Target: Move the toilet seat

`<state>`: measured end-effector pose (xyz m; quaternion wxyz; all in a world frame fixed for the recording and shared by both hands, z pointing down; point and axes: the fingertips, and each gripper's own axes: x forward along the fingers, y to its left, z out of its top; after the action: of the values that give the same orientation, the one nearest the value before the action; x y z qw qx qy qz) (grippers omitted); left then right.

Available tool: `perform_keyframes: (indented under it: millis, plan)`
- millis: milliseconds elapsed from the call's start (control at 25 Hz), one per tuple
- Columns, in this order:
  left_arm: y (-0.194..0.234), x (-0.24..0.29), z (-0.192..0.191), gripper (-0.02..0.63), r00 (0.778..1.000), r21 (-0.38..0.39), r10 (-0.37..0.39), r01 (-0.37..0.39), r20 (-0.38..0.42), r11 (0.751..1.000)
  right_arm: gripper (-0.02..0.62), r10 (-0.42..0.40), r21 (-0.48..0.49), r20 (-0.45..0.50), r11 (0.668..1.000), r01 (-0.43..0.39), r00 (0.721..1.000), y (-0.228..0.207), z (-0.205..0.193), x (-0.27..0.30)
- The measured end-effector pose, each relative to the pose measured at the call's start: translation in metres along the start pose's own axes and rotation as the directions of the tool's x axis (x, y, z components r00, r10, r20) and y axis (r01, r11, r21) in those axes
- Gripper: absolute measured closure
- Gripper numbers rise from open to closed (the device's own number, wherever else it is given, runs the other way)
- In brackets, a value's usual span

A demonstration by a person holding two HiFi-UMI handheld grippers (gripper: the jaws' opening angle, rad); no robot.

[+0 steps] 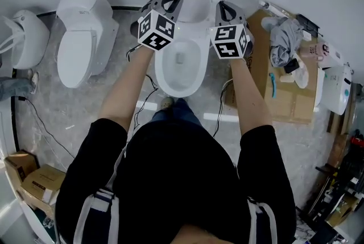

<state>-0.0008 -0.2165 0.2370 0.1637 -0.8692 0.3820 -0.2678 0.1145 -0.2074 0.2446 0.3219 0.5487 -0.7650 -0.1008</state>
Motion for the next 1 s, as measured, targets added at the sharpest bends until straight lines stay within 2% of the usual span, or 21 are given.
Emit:
perform_keyframes:
  millis: [200, 400, 640, 840, 1000]
  plan:
    - [-0.005, -0.034, 0.011, 0.6, 0.998, -0.093, 0.052, -0.048, 0.045, 0.995, 0.572, -0.067, 0.114, 0.028, 0.991, 0.064, 0.997, -0.001, 0.004, -0.04]
    - [-0.012, -0.069, 0.016, 0.6, 0.99, -0.172, 0.115, -0.1, 0.078, 0.98, 0.572, -0.132, 0.218, 0.066, 0.969, 0.115, 0.989, 0.007, 0.014, -0.078]
    - [-0.024, -0.109, 0.013, 0.6, 0.98, -0.306, 0.158, -0.115, 0.119, 0.945, 0.572, -0.176, 0.316, 0.108, 0.939, 0.134, 0.979, 0.024, 0.023, -0.115]
    - [-0.034, -0.137, 0.006, 0.6, 0.971, -0.327, 0.203, -0.152, 0.128, 0.933, 0.572, -0.197, 0.377, 0.124, 0.916, 0.138, 0.972, 0.041, 0.012, -0.136]
    - [-0.042, -0.145, 0.005, 0.6, 0.967, -0.32, 0.222, -0.172, 0.127, 0.932, 0.572, -0.172, 0.366, 0.156, 0.925, 0.104, 0.973, 0.053, 0.009, -0.141]
